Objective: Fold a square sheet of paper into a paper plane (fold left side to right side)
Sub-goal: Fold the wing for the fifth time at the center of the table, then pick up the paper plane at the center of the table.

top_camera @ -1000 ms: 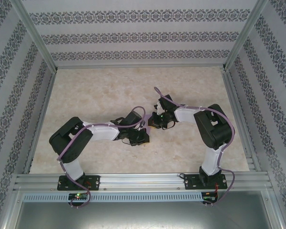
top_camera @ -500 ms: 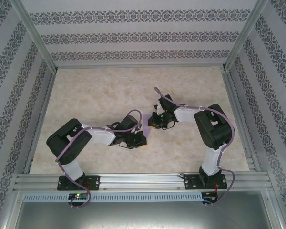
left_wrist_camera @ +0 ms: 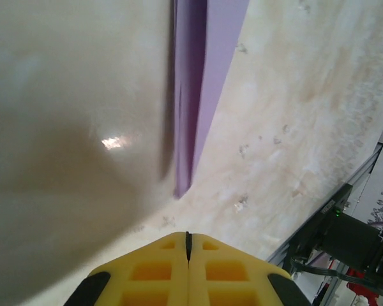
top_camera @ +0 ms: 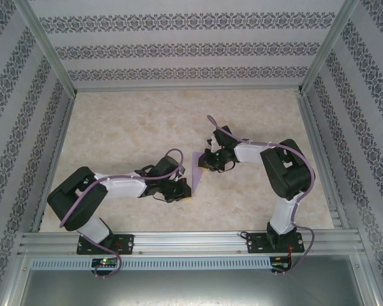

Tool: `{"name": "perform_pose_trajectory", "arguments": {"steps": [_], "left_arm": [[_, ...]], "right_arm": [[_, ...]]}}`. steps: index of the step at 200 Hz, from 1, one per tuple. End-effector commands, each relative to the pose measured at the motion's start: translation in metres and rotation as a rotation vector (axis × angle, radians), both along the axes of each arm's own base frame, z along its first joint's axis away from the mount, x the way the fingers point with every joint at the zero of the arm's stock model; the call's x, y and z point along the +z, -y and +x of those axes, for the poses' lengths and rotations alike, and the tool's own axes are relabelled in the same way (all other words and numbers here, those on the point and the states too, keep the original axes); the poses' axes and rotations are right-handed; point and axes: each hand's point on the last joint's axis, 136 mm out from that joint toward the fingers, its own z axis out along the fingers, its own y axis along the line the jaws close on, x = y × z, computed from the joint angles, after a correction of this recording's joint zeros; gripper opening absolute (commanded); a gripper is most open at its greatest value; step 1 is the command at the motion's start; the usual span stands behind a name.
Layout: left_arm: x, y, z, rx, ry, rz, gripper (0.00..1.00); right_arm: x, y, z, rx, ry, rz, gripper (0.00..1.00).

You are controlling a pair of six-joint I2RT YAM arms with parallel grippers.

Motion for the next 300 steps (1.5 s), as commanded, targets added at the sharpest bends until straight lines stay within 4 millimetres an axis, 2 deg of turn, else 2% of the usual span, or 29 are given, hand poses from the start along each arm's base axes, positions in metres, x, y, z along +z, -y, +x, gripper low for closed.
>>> {"name": "perform_pose_trajectory", "arguments": {"steps": [1,21,34,58,72,98,124,149,186,216,253,275,300], "left_arm": [[0.012,-0.013,0.005,0.014,0.075,0.043,0.12],[0.025,-0.027,0.019,0.063,0.161,0.101,0.17],[0.034,-0.04,0.03,0.107,0.221,0.162,0.21],[0.051,-0.071,0.048,0.202,0.327,0.298,0.26],[0.061,-0.089,0.058,0.262,0.378,0.362,0.34],[0.075,-0.117,0.068,0.366,0.441,0.451,0.43],[0.082,-0.134,0.071,0.438,0.47,0.464,0.54],[0.083,-0.143,0.069,0.465,0.473,0.464,0.58],[0.082,-0.151,0.061,0.485,0.468,0.455,0.59],[0.08,-0.155,0.057,0.502,0.466,0.447,0.61],[0.079,-0.157,0.056,0.506,0.458,0.454,0.61],[0.077,-0.157,0.054,0.502,0.449,0.456,0.61],[0.079,-0.158,0.054,0.503,0.451,0.464,0.61]], "right_arm": [[0.037,0.011,0.018,-0.044,0.138,-0.022,0.23],[0.063,0.023,0.018,-0.074,0.211,-0.059,0.31],[0.072,0.034,0.012,-0.099,0.234,-0.108,0.34],[0.075,0.057,-0.008,-0.143,0.222,-0.255,0.4],[0.071,0.06,-0.021,-0.155,0.198,-0.31,0.45],[0.061,0.046,-0.034,-0.14,0.179,-0.362,0.5],[0.051,0.026,-0.034,-0.087,0.182,-0.416,0.54],[0.041,0.007,-0.03,-0.024,0.193,-0.472,0.55],[0.027,-0.007,-0.024,0.009,0.183,-0.503,0.55],[0.016,-0.005,-0.024,0.018,0.171,-0.544,0.48],[0.01,0.001,-0.025,0.036,0.161,-0.588,0.3],[0.023,0.001,-0.024,0.034,0.199,-0.583,0.16],[0.049,-0.002,-0.023,0.054,0.262,-0.55,0.02]]}}
